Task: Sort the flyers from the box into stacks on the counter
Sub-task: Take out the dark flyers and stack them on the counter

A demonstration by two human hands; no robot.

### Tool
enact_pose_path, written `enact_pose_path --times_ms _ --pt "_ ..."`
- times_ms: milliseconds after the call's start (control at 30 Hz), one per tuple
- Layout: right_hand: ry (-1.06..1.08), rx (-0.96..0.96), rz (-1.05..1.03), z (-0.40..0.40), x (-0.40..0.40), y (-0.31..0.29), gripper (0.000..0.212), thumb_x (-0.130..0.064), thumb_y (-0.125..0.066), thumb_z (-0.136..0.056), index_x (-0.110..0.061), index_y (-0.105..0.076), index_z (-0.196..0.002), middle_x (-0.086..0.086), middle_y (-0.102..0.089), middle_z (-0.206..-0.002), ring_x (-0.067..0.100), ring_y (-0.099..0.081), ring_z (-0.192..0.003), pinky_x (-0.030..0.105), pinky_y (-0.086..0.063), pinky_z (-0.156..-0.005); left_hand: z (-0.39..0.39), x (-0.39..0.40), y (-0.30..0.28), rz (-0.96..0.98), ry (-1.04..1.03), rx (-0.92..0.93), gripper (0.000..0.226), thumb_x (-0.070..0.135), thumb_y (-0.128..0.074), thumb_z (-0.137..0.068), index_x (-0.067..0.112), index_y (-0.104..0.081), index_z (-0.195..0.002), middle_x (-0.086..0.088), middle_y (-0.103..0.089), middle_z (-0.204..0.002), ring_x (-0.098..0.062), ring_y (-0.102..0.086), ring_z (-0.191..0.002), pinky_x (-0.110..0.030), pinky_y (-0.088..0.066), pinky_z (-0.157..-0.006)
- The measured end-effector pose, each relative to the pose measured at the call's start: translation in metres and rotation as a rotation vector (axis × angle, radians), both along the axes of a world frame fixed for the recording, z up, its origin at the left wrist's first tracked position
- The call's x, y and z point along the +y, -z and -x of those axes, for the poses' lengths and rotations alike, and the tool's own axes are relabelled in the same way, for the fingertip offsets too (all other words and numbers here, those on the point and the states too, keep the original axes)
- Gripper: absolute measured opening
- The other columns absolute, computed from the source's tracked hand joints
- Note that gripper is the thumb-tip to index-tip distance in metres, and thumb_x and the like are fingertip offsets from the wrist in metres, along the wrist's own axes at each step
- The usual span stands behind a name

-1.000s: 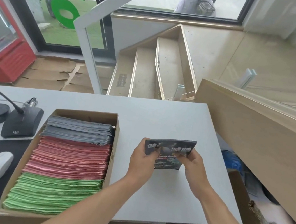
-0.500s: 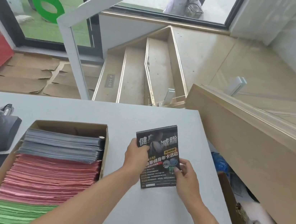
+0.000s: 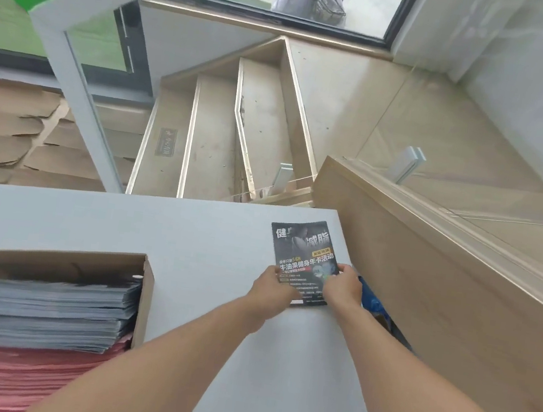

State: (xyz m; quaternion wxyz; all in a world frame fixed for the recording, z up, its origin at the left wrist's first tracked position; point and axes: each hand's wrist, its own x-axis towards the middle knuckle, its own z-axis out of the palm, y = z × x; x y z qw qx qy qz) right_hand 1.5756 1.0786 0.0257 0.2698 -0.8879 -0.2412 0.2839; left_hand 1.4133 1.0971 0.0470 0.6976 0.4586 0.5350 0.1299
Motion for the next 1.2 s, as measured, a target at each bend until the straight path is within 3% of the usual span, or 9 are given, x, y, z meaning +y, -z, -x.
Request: enact_pose_path --times_ms 133,300,400,500,633,733,833,967,1200 --pt "-0.028 -0.143 0.045 -0.016 0.019 0.007 0.024 -0.011 -0.052 -0.101 -0.008 -0.06 -0.124 0.01 -0.064 -0.121 0.016 -0.053 -0.079 0.025 -0.04 -0.061 -0.021 0.016 0.007 0.068 -0.11 -0.043 0.047 0.01 -0.072 -0.085 0.021 -0.05 -0.126 0.004 -0.065 -0.119 -0.007 -0.06 -0.098 -0.022 -0.042 -0.07" --pt "-0.064 -0.201 0.08 -0.03 0.034 0.009 0.033 -0.008 -0.058 -0.097 -0.009 -0.057 -0.13 0.011 -0.055 -0.129 0.024 -0.052 -0.099 0.028 -0.039 -0.077 -0.04 0.038 0.009 0.175 -0.192 -0.141 0.05 0.013 -0.069 -0.083 0.019 -0.056 -0.131 0.006 -0.072 -0.115 -0.008 -0.065 -0.1 -0.027 -0.043 -0.076" --pt "-0.119 -0.287 0.161 -0.035 0.041 0.013 0.039 -0.014 -0.059 -0.093 -0.011 -0.056 -0.132 0.012 -0.053 -0.133 0.031 -0.048 -0.125 0.036 -0.04 -0.102 -0.049 0.048 0.008 0.196 -0.221 -0.183 0.04 0.006 -0.064 -0.089 0.013 -0.058 -0.128 -0.002 -0.073 -0.115 -0.006 -0.071 -0.079 -0.022 -0.049 -0.063" --pt "-0.132 -0.302 0.227 -0.039 0.046 0.011 0.041 -0.019 -0.058 -0.092 -0.01 -0.056 -0.131 0.013 -0.049 -0.137 0.033 -0.041 -0.131 0.039 -0.034 -0.11 -0.056 0.057 0.009 0.2 -0.24 -0.206 0.04 0.003 -0.062 -0.09 0.01 -0.057 -0.129 -0.008 -0.073 -0.118 -0.003 -0.073 -0.066 -0.018 -0.052 -0.05" --pt "-0.165 -0.266 0.264 -0.043 0.051 0.013 0.048 -0.021 -0.051 -0.091 -0.009 -0.05 -0.137 0.013 -0.047 -0.14 0.033 -0.04 -0.132 0.039 -0.035 -0.109 -0.066 0.064 0.01 0.208 -0.234 -0.2 0.046 0.011 -0.068 -0.087 0.013 -0.058 -0.132 -0.005 -0.073 -0.119 -0.009 -0.072 -0.084 -0.033 -0.06 -0.081" --pt "-0.189 -0.252 0.291 -0.044 0.054 0.011 0.06 -0.02 -0.052 -0.092 -0.007 -0.037 -0.149 0.013 -0.042 -0.147 0.033 -0.04 -0.135 0.041 -0.039 -0.107 -0.072 0.063 0.01 0.204 -0.244 -0.16 0.042 0.016 -0.072 -0.083 0.02 -0.059 -0.123 -0.004 -0.072 -0.117 -0.015 -0.071 -0.092 -0.043 -0.055 -0.099" --pt "-0.204 -0.248 0.314 -0.048 0.055 0.007 0.068 -0.022 -0.056 -0.094 -0.005 -0.029 -0.153 0.013 -0.039 -0.152 0.034 -0.04 -0.139 0.042 -0.039 -0.108 -0.075 0.062 0.006 0.2 -0.238 -0.109 0.04 0.02 -0.074 -0.078 0.025 -0.057 -0.114 -0.002 -0.07 -0.117 -0.02 -0.069 -0.105 -0.047 -0.053 -0.101" --pt "-0.235 -0.229 0.331 -0.05 0.056 0.005 0.061 -0.024 -0.056 -0.092 -0.008 -0.038 -0.149 0.014 -0.043 -0.147 0.035 -0.047 -0.133 0.041 -0.042 -0.104 -0.077 0.063 0.002 0.198 -0.231 -0.084 0.037 0.023 -0.074 -0.075 0.028 -0.057 -0.107 -0.002 -0.071 -0.115 -0.021 -0.068 -0.107 -0.048 -0.052 -0.101" --pt "-0.213 -0.212 0.338 -0.052 0.055 0.004 0.056 -0.023 -0.058 -0.093 -0.006 -0.042 -0.144 0.013 -0.044 -0.145 0.034 -0.047 -0.132 0.04 -0.042 -0.104 -0.079 0.058 0.001 0.149 -0.208 -0.039 0.054 0.027 -0.073 -0.073 0.025 -0.055 -0.124 -0.001 -0.065 -0.123 -0.021 -0.063 -0.112 -0.042 -0.051 -0.099"
